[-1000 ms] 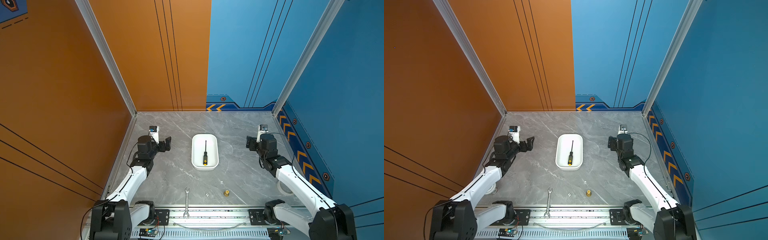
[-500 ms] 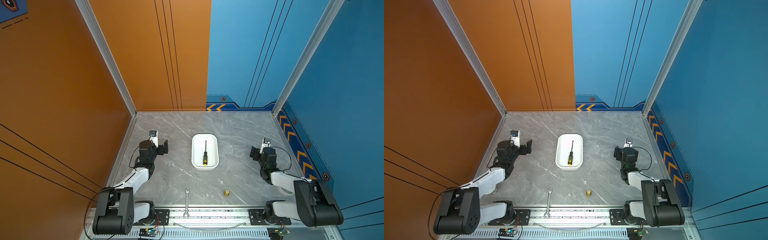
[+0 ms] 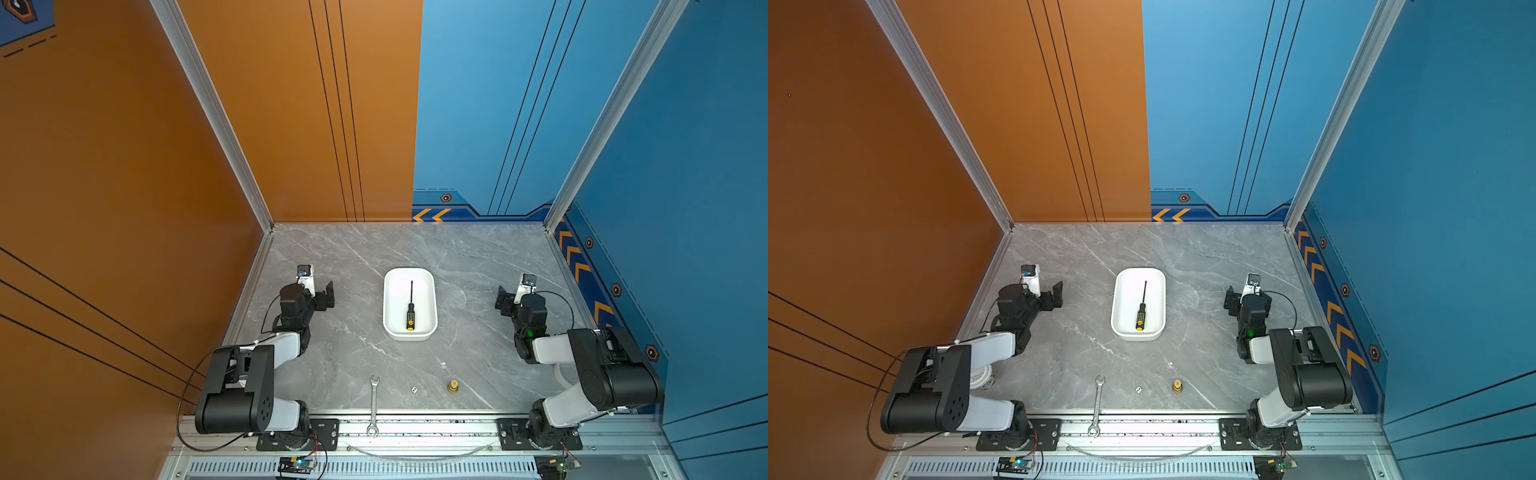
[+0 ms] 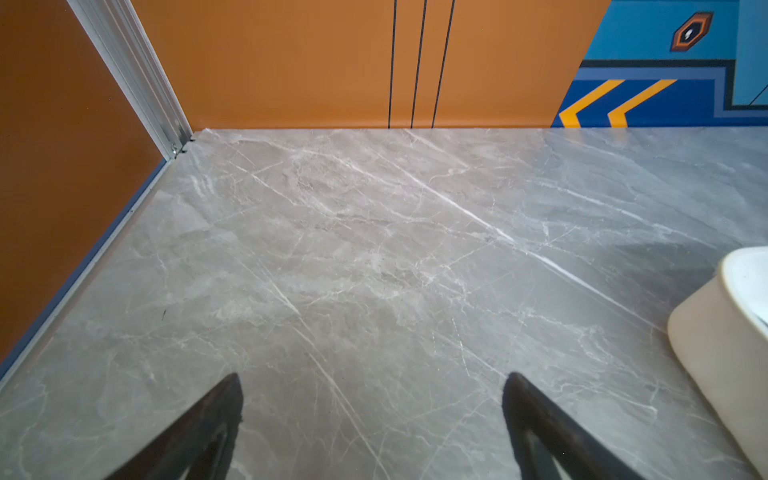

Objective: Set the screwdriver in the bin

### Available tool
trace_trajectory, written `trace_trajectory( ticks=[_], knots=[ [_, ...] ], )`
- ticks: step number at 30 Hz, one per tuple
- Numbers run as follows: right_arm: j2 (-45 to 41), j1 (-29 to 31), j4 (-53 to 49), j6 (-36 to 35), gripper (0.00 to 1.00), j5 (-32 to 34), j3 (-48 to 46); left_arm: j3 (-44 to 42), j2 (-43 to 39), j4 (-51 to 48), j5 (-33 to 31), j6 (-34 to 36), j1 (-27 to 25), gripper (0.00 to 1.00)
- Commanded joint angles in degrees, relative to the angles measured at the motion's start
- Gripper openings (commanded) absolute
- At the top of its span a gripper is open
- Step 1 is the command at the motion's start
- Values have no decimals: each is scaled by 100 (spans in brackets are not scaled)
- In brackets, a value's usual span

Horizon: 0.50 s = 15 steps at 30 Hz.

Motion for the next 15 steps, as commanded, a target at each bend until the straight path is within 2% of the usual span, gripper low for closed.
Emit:
trace_trajectory(
  ticks=[1, 5, 9, 12, 15],
  knots=[
    [12, -34, -108, -77, 92, -17, 165, -82, 246, 481, 73, -33, 24, 98],
    [8, -81, -188, -46, 93, -109, 213, 17, 462, 496, 46, -10, 8, 98],
    [7, -81, -188, -45, 98, -114, 211, -4, 466, 486, -82, 16, -58, 98],
    [8, -81, -187, -52, 99, -112, 211, -15, 535, 514, -434, 46, -189, 98],
    [8, -85, -187, -48, 100, -114, 212, -236, 709, 1143, -602, 19, -206, 98]
  ],
)
